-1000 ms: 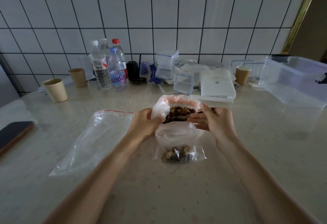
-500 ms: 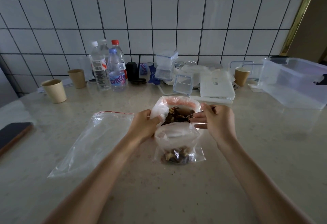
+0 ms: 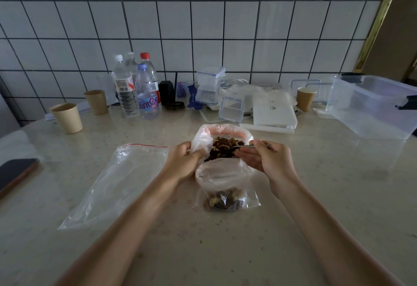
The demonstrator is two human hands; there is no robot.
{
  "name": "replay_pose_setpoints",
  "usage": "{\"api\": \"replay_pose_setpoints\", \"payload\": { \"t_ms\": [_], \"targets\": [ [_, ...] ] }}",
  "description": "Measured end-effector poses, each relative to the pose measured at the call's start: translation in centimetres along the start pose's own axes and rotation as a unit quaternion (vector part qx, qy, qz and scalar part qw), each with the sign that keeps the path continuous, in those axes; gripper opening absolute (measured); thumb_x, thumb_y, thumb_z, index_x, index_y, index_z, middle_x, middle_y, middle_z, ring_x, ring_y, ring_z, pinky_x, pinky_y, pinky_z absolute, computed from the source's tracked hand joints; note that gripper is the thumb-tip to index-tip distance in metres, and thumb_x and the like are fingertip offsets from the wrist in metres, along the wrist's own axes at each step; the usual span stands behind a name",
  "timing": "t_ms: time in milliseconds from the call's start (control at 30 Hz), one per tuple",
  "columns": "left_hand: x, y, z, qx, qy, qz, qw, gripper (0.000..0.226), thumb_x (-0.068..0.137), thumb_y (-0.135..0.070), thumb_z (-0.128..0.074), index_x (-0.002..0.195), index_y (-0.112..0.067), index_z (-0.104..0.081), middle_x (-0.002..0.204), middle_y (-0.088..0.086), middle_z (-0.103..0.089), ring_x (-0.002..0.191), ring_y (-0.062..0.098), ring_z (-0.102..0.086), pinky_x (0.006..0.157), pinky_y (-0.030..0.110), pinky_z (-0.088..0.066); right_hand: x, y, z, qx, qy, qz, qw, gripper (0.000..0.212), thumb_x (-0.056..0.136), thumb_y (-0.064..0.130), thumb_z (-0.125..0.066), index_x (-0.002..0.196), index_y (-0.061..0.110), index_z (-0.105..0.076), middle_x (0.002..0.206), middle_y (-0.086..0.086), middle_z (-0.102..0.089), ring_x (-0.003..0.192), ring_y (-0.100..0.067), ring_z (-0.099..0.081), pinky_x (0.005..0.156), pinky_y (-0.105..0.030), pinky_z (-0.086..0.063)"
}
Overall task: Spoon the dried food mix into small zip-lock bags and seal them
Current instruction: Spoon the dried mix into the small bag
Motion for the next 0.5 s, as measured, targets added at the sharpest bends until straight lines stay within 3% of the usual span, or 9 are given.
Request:
{"api": "replay_pose_setpoints", "payload": {
  "t_ms": [133, 300, 400, 500],
  "targets": [
    [0.2, -0.1, 0.3, -0.005, -0.009, -0.009, 1.0, 0.024, 0.099, -0.029, -0.067, 0.114, -0.011, -0.072, 0.104, 0.015, -0.077, 0.097, 0.034, -0.074, 0.091, 0.052, -0.058, 0.0, 0.3, 0.2, 0.048, -0.007, -0.006, 0.999, 0.024, 0.108, 0.012, -0.051, 0.108, -0.008, -0.064, 0.091, -0.021, -0.079, 0.084, -0.033, -0.079, 0.061, -0.028, -0.062],
    [0.7, -0.4, 1.5, 0.032, -0.04, -0.06, 0.997, 0.027, 0.099, -0.041, -0.066, 0.105, -0.015, -0.07, 0.101, 0.008, -0.076, 0.09, 0.031, -0.074, 0.083, 0.056, -0.062, 0.0, 2.0, 0.6, 0.025, -0.012, 0.033, 0.999, 0.027, 0.109, 0.014, -0.05, 0.108, -0.008, -0.065, 0.09, -0.024, -0.078, 0.082, -0.037, -0.079, 0.064, -0.038, -0.066],
    [0.9, -0.7, 2.9, 0.109, -0.083, -0.093, 0.986, 0.042, 0.093, -0.054, -0.068, 0.11, -0.016, -0.07, 0.104, -0.006, -0.072, 0.091, 0.017, -0.07, 0.084, 0.043, -0.058, -0.6, 3.0, 0.6, 0.03, -0.003, 0.045, 0.999, 0.031, 0.109, 0.016, -0.049, 0.109, -0.011, -0.065, 0.089, -0.025, -0.077, 0.08, -0.037, -0.078, 0.059, -0.035, -0.064],
    [0.3, -1.8, 4.2, 0.194, -0.138, -0.14, 0.961, 0.043, 0.088, -0.058, -0.072, 0.11, -0.022, -0.065, 0.102, -0.011, -0.065, 0.083, 0.001, -0.063, 0.075, 0.03, -0.048, -1.1, 3.7, 0.5, 0.032, 0.01, 0.048, 0.998, 0.033, 0.11, 0.016, -0.048, 0.111, -0.012, -0.064, 0.091, -0.026, -0.077, 0.079, -0.037, -0.078, 0.056, -0.032, -0.062]
  ]
}}
Point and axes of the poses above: each hand's wrist, its own x-axis towards the middle knuckle, its own z-axis out of the back of the hand, y = z × x, the point moved 9 cm from there along x, towards the middle knuckle
